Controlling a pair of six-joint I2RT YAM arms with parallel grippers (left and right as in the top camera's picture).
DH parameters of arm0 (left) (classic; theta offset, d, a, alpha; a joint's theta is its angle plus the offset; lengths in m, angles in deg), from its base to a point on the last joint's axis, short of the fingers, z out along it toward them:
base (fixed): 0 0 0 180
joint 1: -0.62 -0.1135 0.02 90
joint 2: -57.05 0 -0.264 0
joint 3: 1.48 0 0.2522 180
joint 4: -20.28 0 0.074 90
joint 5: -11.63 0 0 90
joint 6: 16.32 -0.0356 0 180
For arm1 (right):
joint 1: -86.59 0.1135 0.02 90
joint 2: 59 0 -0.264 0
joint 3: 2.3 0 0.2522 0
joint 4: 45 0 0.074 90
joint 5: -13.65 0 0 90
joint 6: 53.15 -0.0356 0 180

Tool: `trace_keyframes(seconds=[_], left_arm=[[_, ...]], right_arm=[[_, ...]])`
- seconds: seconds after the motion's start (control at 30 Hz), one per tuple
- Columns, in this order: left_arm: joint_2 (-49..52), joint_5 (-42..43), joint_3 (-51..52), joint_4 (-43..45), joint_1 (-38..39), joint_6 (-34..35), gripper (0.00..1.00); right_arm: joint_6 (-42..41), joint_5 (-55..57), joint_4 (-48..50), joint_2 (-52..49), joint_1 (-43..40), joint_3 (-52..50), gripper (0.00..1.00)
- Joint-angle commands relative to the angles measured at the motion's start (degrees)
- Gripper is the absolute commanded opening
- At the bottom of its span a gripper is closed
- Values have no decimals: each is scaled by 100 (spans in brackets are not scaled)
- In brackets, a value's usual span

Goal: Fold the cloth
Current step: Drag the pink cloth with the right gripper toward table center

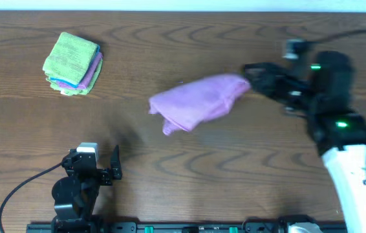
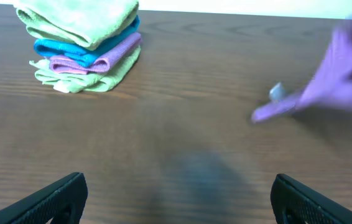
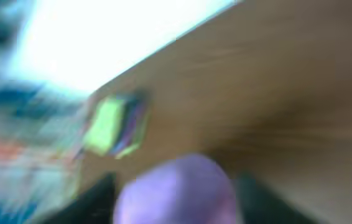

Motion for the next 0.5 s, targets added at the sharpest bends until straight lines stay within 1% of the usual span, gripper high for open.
trace_keyframes(seconds=[0.0,0.1,0.23,0.27,0.33,0.37,0.47], left_arm=[[-33,-11,107,-46,13,20,95],[-33,-11,107,-46,13,22,95],[-33,-11,107,-46,13,22,95],[-33,-13,107,-46,13,22,95],[-33,-11,107,-46,13,22,95],[-33,-11,107,-46,13,22,95],[-33,-11,107,-46,13,22,95]], right_arm=[[326,494,-546,-103,-581,-28,99],[776,503,-813,-127,-752,-35,99],[1576,614,-1108,-179,-535,-39,99],[1692,627,-1198,-219,-455,-42,97],[1906,625,-1497,-339,-232,-42,89],[2004,625,-1725,-431,-48,-42,77],[2243,723,-2221,-704,623,-59,58]])
